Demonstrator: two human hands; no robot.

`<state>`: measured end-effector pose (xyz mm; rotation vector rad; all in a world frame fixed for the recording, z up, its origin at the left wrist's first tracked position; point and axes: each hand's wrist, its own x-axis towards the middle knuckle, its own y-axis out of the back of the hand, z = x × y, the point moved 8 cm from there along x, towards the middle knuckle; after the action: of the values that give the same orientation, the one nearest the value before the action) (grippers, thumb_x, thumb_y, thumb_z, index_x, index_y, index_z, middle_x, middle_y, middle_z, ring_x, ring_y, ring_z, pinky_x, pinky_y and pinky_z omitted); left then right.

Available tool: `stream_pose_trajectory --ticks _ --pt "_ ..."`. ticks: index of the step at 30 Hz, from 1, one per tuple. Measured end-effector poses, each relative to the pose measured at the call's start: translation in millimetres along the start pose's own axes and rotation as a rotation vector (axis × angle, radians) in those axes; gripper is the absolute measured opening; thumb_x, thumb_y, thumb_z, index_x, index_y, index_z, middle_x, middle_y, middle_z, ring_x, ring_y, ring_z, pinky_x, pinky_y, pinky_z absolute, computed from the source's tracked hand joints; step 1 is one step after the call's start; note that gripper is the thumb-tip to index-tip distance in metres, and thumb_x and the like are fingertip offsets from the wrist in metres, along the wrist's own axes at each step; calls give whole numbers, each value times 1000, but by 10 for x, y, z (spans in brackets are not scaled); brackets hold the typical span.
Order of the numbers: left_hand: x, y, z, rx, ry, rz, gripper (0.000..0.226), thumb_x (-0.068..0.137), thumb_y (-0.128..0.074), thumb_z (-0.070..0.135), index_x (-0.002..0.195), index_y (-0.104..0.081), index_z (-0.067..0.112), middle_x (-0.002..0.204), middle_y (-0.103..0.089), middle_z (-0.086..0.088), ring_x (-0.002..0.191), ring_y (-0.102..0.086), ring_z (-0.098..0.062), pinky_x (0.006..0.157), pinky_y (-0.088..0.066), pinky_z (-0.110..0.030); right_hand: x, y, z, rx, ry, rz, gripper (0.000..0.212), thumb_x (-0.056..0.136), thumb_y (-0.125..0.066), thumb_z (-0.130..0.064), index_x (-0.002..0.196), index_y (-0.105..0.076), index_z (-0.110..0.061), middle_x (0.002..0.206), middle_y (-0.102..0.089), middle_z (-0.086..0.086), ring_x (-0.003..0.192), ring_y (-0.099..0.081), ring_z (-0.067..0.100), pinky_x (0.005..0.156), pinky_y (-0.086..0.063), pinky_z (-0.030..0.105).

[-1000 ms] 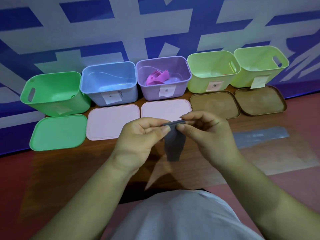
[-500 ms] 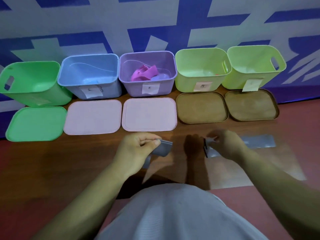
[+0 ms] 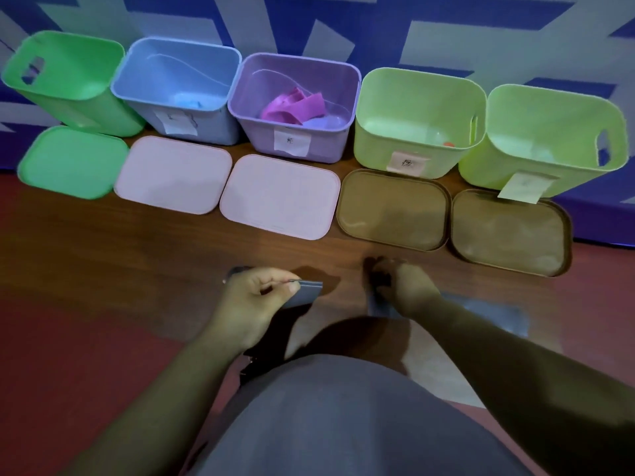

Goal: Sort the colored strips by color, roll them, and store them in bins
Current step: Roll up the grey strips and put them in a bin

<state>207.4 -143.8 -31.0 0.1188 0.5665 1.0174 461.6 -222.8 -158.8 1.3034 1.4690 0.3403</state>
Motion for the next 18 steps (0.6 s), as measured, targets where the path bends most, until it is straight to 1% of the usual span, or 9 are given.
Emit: stream_pose_trajectory --ticks 5,8,10,12,14,15,16,17,18 --pt "-49 -34 15 -39 42 75 16 89 -71 9 87 -78 23 84 -76 11 79 -67 2 74 -48 -12 -36 110 -36 38 130 -1 19 79 -73 -26 97 -72 -28 101 -74 -4 93 -67 21 80 -52 31" --pt "-30 -19 72 -83 39 93 13 89 -70 8 90 -78 19 80 -76 12 71 -65 3 67 -47 -11 -168 319 -72 78 170 -2 8 81 -74 -28 89 -74 -30 91 -74 -11 84 -67 13 77 -50 29" --pt "0 -13 154 -108 14 81 14 89 -70 8 89 -77 20 69 -72 17 60 -61 7 60 -44 -8 -304 484 -98 131 180 9 8 82 -74 -24 84 -75 -31 86 -74 -14 79 -66 5 76 -51 29" --pt "46 -8 250 -120 -13 58 15 89 -71 10 87 -75 24 65 -70 18 58 -59 7 60 -44 -8 -490 687 -183 168 200 72 12 81 -73 -19 81 -76 -31 82 -73 -17 77 -65 -1 72 -52 27" --pt "97 10 338 -141 -24 29 16 88 -72 11 84 -77 25 68 -72 14 64 -63 1 66 -48 -15 -710 898 -315 222 217 150 16 83 -73 -11 81 -77 -27 77 -69 -24 77 -63 -11 68 -47 9" --pt "110 7 391 -162 -24 2 16 89 -72 11 83 -78 25 72 -74 10 69 -66 -5 69 -50 -22 -814 992 -386 258 215 183 16 84 -73 -9 83 -77 -24 77 -68 -26 77 -63 -14 67 -43 3" --pt "128 6 461 -173 -38 -38 17 89 -71 11 83 -79 25 76 -75 5 74 -68 -12 72 -51 -31 -921 1081 -467 298 205 214 16 86 -73 -8 86 -78 -23 79 -68 -26 79 -63 -13 68 -42 2" --pt "140 -5 521 -185 -51 -66 19 90 -70 10 83 -80 26 79 -76 2 77 -69 -16 74 -52 -34 -1000 1155 -541 341 205 236 15 86 -73 -9 89 -77 -22 82 -69 -23 80 -65 -11 69 -43 3" --pt "154 0 592 -191 -72 -85 23 90 -69 9 80 -80 27 80 -77 2 76 -69 -14 74 -53 -33 -1080 1223 -626 382 210 266 14 86 -73 -9 90 -77 -22 84 -71 -19 81 -66 -8 70 -45 5"
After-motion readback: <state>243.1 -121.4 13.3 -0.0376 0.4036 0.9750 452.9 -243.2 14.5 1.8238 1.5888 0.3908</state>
